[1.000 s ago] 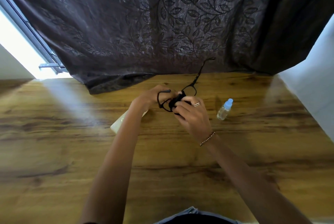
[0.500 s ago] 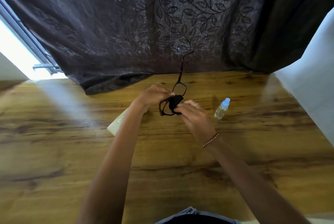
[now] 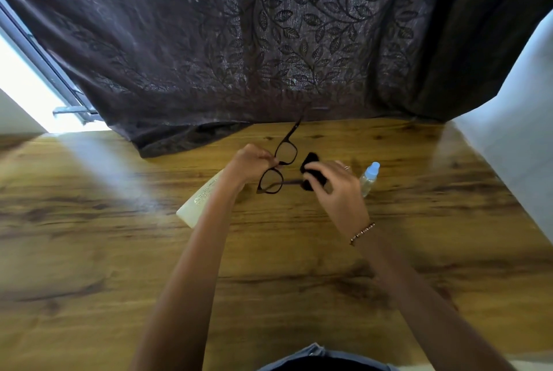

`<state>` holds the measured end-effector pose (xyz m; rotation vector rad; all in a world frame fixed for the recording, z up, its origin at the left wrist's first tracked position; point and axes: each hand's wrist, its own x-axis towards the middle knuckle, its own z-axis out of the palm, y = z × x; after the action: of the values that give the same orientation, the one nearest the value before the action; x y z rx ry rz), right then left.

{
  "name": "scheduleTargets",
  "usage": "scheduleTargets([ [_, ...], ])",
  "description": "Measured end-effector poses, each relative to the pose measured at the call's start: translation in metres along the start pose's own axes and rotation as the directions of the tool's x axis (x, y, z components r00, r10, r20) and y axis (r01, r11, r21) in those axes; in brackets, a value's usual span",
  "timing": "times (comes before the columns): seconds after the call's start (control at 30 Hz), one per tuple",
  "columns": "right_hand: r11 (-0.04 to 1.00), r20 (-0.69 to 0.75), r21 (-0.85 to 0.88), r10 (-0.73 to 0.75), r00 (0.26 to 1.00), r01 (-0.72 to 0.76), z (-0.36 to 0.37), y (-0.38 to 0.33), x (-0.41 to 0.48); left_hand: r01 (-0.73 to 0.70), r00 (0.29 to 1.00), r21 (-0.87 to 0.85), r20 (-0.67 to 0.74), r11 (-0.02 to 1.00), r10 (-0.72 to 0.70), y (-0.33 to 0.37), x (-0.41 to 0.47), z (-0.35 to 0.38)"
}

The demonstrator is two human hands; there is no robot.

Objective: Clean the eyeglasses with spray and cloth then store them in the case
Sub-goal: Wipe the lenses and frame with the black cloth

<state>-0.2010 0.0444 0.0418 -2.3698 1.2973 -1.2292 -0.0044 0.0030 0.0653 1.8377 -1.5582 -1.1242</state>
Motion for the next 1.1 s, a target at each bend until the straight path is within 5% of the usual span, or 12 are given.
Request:
scheduleTargets([
  [0.1,0.995,-0.100,-0.086,0.041,0.994,-0.049,0.002,0.000,0.010,-0.025,1.000,0.171,-0.009,0.985,0.027,0.004,-0.002,0.005],
  [0.37,0.994,0.134,-0.109,0.019,0.991,-0.004,0.025,-0.004,0.006,-0.057,0.986,0.437,-0.116,0.898,0.120,0.021,-0.013,0.019],
  [0.57,0.950,0.083,-0.309,0.074,0.994,-0.045,0.024,0.004,0.011,-0.063,0.976,0.376,-0.170,0.924,0.136,0.016,-0.019,0.022],
  [0.7,0.982,0.152,-0.185,-0.014,0.988,0.042,0.026,-0.007,0.007,-0.056,0.978,0.373,-0.167,0.926,0.126,0.015,-0.020,0.022],
  [0.9,0.951,0.092,-0.310,0.034,0.995,-0.004,0.019,-0.004,0.018,-0.064,0.966,0.351,-0.213,0.934,0.146,0.013,-0.018,0.017],
  [1.1,0.968,0.161,-0.246,-0.015,0.987,0.055,0.019,-0.009,0.022,-0.083,0.974,0.364,-0.169,0.928,0.153,0.020,-0.020,0.017],
])
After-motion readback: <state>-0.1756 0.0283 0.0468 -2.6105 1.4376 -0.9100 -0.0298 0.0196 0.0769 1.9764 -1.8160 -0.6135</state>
